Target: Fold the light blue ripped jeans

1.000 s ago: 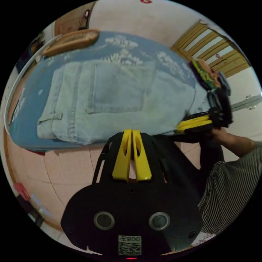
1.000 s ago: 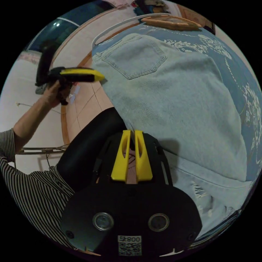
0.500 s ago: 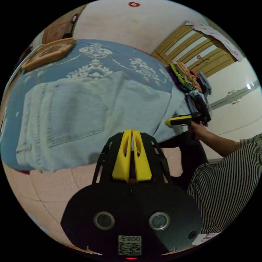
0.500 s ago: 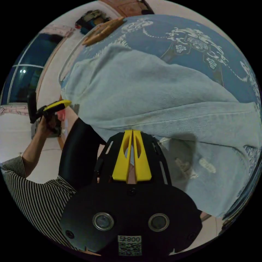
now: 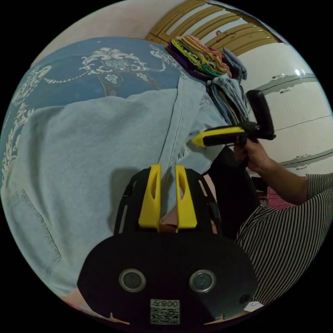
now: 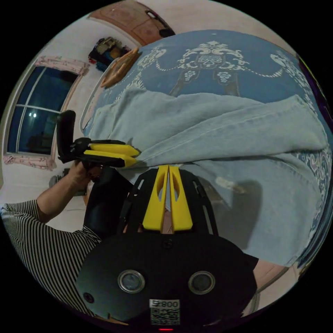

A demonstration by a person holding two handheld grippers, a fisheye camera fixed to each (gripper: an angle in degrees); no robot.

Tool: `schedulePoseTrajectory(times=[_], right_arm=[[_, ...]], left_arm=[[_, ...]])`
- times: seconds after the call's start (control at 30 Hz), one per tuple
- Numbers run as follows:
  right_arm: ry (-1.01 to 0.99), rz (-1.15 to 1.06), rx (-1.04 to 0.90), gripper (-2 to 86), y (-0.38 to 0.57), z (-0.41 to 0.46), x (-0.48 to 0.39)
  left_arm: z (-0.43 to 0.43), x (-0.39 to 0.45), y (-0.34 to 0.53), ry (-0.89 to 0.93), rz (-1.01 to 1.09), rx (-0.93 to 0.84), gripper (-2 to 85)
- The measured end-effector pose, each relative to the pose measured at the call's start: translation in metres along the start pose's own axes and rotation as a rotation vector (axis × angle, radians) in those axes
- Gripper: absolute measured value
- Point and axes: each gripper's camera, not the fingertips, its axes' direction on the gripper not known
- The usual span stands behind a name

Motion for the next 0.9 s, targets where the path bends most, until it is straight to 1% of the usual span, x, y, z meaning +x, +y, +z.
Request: schedulePoseTrajectory(times=[0.03, 0.2, 0.33, 0.47, 0.57, 0.77, 0.83, 0.9], right_arm=[[-0.006, 0.024, 0.023, 0.9, 0.005, -0.016, 0.005], [0.013, 0.126, 0.095, 3.8, 0.016, -0.077, 0.023], [0.018, 0.222, 0.128, 8.1, 0.012, -0.122, 0.033], [0.059, 0.253, 0.136, 8.9, 0.004, -0.151, 0.028], [0.130, 0.285, 0.109, 9.1, -0.003, -0.165, 0.025], [0.228, 0.326, -0.036, 8.5, -0.001, -0.177, 0.019], [0.275, 0.317, -0.054, 6.7, 0.009, -0.187, 0.014], [0.276, 0.310, -0.064, 5.0, 0.017, -0.196, 0.012]], left_arm=[[0.013, -0.007, 0.000, 0.006, -0.004, -0.023, 6.7], [0.043, -0.032, 0.001, 0.022, -0.015, -0.015, 6.3], [0.062, -0.050, -0.005, -0.010, 0.003, 0.013, 6.2], [0.094, -0.072, -0.017, -0.026, 0.003, 0.000, 5.9], [0.120, -0.086, -0.021, -0.051, 0.003, -0.023, 4.6], [0.159, -0.109, -0.023, -0.050, 0.029, -0.027, 2.2], [0.169, -0.116, -0.024, -0.055, 0.038, -0.026, 1.9], [0.179, -0.124, -0.024, -0.051, 0.040, -0.022, 1.6]])
